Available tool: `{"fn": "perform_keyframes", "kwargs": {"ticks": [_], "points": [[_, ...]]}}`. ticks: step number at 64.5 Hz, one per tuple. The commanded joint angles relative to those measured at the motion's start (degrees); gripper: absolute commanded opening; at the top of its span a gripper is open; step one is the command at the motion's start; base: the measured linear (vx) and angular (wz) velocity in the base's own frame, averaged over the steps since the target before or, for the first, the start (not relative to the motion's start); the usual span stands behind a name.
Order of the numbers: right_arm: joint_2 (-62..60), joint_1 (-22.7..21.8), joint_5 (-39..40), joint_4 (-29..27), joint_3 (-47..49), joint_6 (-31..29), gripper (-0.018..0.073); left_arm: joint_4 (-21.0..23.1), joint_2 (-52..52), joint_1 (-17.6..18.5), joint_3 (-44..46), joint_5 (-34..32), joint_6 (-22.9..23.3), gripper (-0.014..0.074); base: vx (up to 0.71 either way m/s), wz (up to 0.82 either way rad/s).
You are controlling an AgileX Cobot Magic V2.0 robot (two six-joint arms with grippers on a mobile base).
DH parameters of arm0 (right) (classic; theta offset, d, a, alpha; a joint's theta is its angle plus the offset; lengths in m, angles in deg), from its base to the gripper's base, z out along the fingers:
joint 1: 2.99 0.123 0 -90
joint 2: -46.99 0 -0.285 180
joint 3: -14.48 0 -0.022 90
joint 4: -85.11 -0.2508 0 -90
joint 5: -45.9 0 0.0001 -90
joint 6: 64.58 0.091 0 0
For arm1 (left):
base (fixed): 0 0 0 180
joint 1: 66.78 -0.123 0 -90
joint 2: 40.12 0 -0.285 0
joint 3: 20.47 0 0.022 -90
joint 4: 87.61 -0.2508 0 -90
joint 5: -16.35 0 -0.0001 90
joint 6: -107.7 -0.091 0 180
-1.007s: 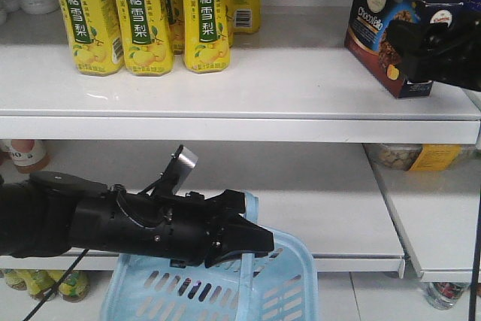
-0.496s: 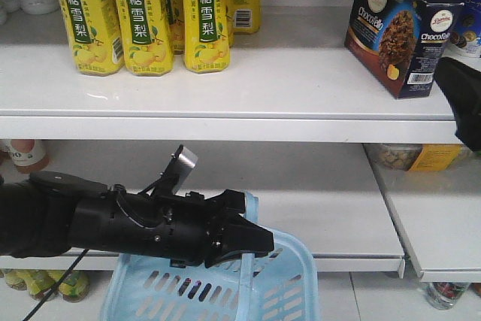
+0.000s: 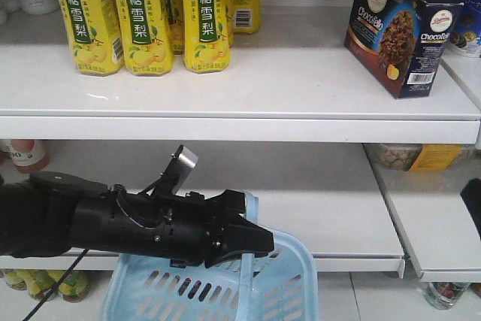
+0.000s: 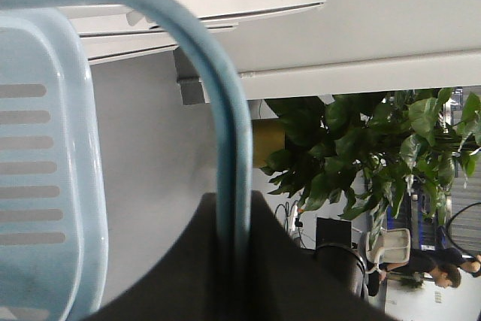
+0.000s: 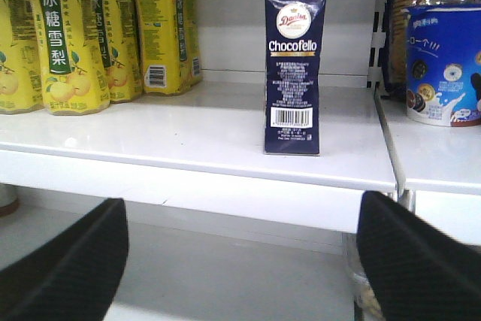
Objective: Left arm holds basket, right arm returns cookies
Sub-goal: 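Withdraw the right gripper from the cookie box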
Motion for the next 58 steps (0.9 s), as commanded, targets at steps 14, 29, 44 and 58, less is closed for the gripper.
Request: {"fn": "perform_keyframes", "kwargs": {"ticks": [14,29,44,58], "points": [[-10.35,-0.16,1.99,-2.3,-7.24,-0.66,0.0589,4.89,2.94,-0.02,1.81,2.4,-1.03,-0.0008,0.0,0.0],[-10.35,-0.16,2.44,-2.3,-12.14,-0.71,0.0573,4.89,2.94,-0.02,1.81,2.4,-1.03,-0.0008,0.0,0.0],[-10.35,-0.16,3.87,-2.3,-12.69,-0.71,0.0342,4.89,2.94,-0.02,1.81,2.4,-1.03,-0.0008,0.0,0.0],[-10.35,-0.16,3.66,-2.75,-12.69,-0.51,-0.0014,4.89,2.94,-0.02,1.81,2.4,-1.03,-0.0008,0.0,0.0]]}}
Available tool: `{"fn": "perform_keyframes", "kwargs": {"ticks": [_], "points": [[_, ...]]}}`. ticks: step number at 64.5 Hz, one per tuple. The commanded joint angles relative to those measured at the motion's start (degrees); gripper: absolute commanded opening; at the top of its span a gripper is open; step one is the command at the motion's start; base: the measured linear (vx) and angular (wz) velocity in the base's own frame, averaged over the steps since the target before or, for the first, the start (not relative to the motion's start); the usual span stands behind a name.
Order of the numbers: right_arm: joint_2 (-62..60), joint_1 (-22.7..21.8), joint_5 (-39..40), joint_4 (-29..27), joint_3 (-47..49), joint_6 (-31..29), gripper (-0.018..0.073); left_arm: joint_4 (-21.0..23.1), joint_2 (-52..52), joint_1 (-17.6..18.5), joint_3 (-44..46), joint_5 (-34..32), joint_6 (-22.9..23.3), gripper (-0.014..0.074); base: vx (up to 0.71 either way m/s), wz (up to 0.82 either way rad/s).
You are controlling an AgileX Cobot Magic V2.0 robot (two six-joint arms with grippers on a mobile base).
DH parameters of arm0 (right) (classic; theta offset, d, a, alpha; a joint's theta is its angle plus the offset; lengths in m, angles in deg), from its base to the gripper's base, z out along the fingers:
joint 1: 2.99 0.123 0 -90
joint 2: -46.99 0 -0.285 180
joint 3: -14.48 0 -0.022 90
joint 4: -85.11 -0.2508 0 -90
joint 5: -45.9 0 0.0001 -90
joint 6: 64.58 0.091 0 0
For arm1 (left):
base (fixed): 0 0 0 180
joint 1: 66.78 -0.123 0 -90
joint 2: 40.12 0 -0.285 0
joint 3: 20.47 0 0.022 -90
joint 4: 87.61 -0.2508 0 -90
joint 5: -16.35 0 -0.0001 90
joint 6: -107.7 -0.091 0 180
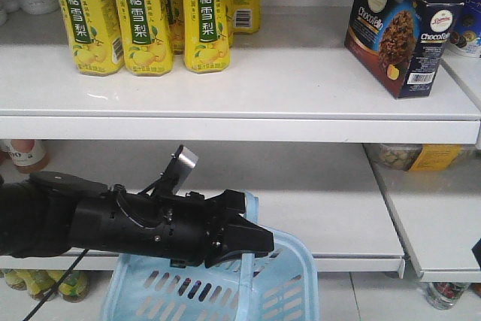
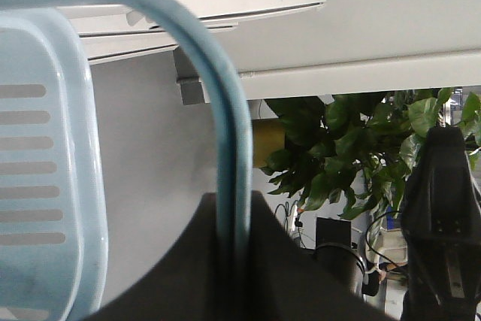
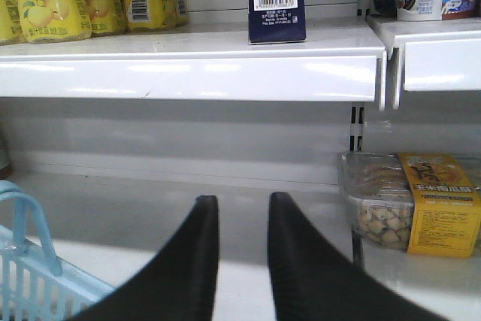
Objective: Left arm holds basket, right arm returns cookies
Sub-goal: 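Withdraw the right gripper from the cookie box, then swing the left gripper with the empty basket away from the shelf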
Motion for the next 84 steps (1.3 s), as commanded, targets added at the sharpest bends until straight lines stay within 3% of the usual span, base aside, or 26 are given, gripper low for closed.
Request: {"fn": "perform_keyframes", "kwargs": {"ticks": [1,10,48,64,78,84], "points": [[0.52,-0.16,1.82,-1.03,1.66,-0.52,-0.0013,4.89,2.94,-0.02,1.81,2.4,-1.03,-0.0008,0.0,0.0],[0.52,-0.16,1.78,-3.64,1.66,-0.52,-0.0008,4.89,2.94,-0.02,1.81,2.4,-1.03,-0.0008,0.0,0.0],[0.52,-0.16,1.78,-3.7,1.66,-0.52,-0.0008,4.24,3.05,-0.02,1.81,1.82,-0.99,-0.0008,0.0,0.0],[0.52,-0.16,1.78,-3.7,1.66,-0.52,-0.0008,-5.88,15.63,0.03,-3.34,-5.94,-1.0,-0.0008,0.0,0.0],[0.52,-0.16,1.78,-3.7,1.66,-0.52,-0.0008,-13.22,34.08,-0.02,-15.46,-19.7,-1.01,-0.0008,0.0,0.0],[0.52,-0.16,1.78,-3.7,1.66,-0.52,-0.0008,-18.33,42.66,-0.02,-20.27,-24.6,-0.95,-0.0008,0.0,0.0]]}}
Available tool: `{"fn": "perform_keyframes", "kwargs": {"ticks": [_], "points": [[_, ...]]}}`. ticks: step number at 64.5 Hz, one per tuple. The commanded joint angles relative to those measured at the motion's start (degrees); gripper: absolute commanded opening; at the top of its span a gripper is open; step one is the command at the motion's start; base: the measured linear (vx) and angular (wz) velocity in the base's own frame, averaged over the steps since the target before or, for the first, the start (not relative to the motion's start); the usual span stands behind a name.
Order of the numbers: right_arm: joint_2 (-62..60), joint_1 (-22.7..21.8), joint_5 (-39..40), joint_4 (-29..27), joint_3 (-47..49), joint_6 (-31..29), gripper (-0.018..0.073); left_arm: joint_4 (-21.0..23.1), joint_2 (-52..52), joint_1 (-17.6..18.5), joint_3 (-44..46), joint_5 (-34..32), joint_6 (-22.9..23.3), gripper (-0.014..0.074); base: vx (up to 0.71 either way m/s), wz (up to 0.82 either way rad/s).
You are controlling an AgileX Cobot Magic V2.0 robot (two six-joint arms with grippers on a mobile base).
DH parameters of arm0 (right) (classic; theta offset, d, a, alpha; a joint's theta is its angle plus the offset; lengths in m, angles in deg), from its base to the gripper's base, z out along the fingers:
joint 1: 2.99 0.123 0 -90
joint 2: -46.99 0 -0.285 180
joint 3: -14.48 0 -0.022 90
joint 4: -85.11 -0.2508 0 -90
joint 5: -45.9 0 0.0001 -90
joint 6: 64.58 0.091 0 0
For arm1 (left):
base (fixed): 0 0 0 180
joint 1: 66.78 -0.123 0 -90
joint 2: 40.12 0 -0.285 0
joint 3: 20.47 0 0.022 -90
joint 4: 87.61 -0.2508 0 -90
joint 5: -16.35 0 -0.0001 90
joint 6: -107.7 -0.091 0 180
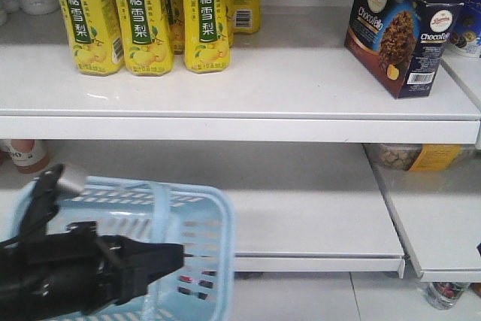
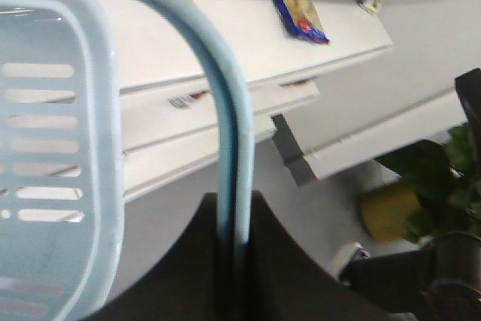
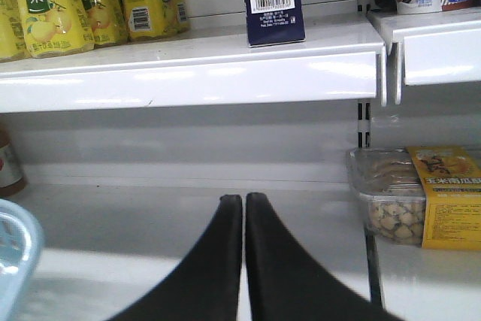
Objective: Left arm holds basket, right arm returns cookies
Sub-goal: 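Swing the left gripper with the empty basket away from the shelf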
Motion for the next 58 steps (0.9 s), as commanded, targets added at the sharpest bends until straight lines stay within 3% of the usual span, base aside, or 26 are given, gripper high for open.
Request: {"fn": "perform_keyframes", "kwargs": {"ticks": [1,12,21,25,33,38,49,54,58], "points": [[0.52,-0.16,1.78,-0.43,1.66,-0.52,-0.0008,-3.25,8.23,-0.02,-2.36,-4.62,-0.63,-0.0008,0.0,0.0],[0.52,-0.16,1.78,-0.43,1.66,-0.52,-0.0008,-17.38,16.02,-0.02,-6.85,-5.87,0.36,-0.0008,0.0,0.0],[0.52,-0.16,1.78,-0.43,1.66,-0.52,-0.0008,-24.99,20.24,-0.02,-10.17,-7.85,0.5,-0.0008,0.0,0.0],[0.52,-0.16,1.78,-0.43,1.66,-0.52,-0.0008,-27.65,22.7,-0.02,-12.29,-11.89,2.04,-0.0008,0.0,0.0],[0.52,-0.16,1.78,-0.43,1.66,-0.52,-0.0008,-34.73,27.76,-0.02,-15.88,-20.48,10.71,-0.0008,0.0,0.0],[0.52,-0.16,1.78,-0.43,1.66,-0.52,-0.0008,-41.65,30.7,-0.02,-18.31,-24.31,17.68,-0.0008,0.0,0.0],[0.52,-0.16,1.78,-0.43,1.66,-0.52,-0.0008,-63.04,37.03,-0.02,-23.13,-30.72,34.73,-0.0007,0.0,0.0],[0.52,-0.16,1.78,-0.43,1.66,-0.52,-0.0008,-72.95,39.2,-0.02,-24.89,-32.51,40.32,-0.0006,0.0,0.0],[0.52,-0.16,1.78,-0.43,1.66,-0.52,-0.0008,-77.74,40.63,-0.06,-26.37,-34.57,42.97,-0.0006,0.0,0.0]]}}
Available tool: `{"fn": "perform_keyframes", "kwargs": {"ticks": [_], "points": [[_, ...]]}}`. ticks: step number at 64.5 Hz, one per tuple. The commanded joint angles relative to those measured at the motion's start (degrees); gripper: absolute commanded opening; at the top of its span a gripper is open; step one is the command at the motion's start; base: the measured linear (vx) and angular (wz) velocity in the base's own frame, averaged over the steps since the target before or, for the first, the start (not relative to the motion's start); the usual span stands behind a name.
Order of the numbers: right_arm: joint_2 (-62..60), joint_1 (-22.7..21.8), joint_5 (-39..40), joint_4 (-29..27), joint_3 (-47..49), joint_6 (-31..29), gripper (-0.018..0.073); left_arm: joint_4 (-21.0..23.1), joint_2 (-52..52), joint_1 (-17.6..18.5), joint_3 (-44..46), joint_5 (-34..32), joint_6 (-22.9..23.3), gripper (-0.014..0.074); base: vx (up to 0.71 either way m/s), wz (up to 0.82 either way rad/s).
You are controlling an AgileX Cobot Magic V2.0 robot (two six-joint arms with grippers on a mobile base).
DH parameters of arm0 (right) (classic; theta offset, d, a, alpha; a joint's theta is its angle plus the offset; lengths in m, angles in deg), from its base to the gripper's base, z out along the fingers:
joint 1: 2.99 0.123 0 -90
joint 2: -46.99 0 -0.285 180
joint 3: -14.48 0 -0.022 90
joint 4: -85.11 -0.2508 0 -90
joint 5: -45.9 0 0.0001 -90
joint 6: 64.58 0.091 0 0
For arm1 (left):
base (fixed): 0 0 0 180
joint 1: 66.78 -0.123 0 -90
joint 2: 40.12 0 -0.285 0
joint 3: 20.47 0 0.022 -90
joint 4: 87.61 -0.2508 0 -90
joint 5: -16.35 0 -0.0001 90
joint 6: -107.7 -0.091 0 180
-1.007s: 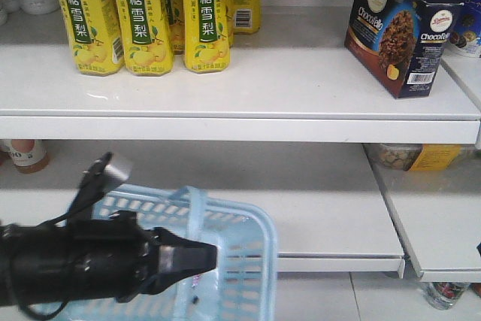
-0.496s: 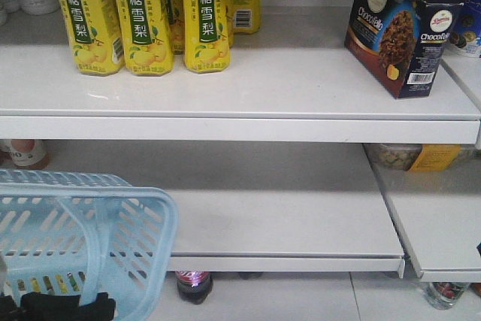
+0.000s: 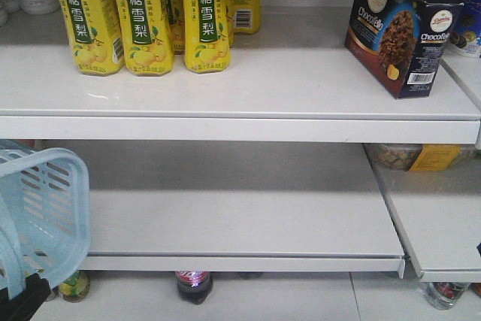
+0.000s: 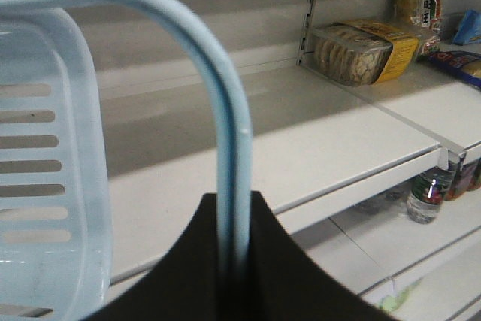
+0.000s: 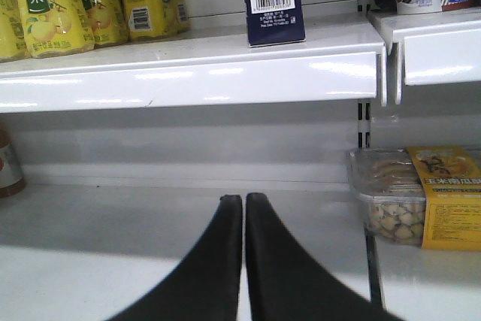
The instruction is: Left arm holds basket, right arm returns cookies
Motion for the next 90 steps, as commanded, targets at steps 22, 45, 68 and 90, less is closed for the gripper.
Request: {"fn": "perform_keyframes", "kwargs": {"ticks": [22,45,68,90], "points": [[0.52,-0.16,1.72,-0.43,1.66,-0.52,-0.0008,-11.89,10.44,-9.5,-2.35,-8.5,5.79,-0.0006,0.0,0.0],[0.52,-0.16,1.72,-0.43,1.66,-0.52,-0.0008,-11.81,19.02,-20.87,-2.4,-0.2,5.79,-0.0006,0.0,0.0],[0.52,-0.16,1.72,-0.43,1.66,-0.52,-0.0008,-11.32,19.98,-29.07,-2.4,0.96,5.79,-0.0006,0.0,0.0],[0.52,-0.16,1.72,-0.43,1.66,-0.52,-0.0008,-11.32,19.98,-29.32,-2.29,0.91,5.79,-0.0006,0.0,0.0]]}}
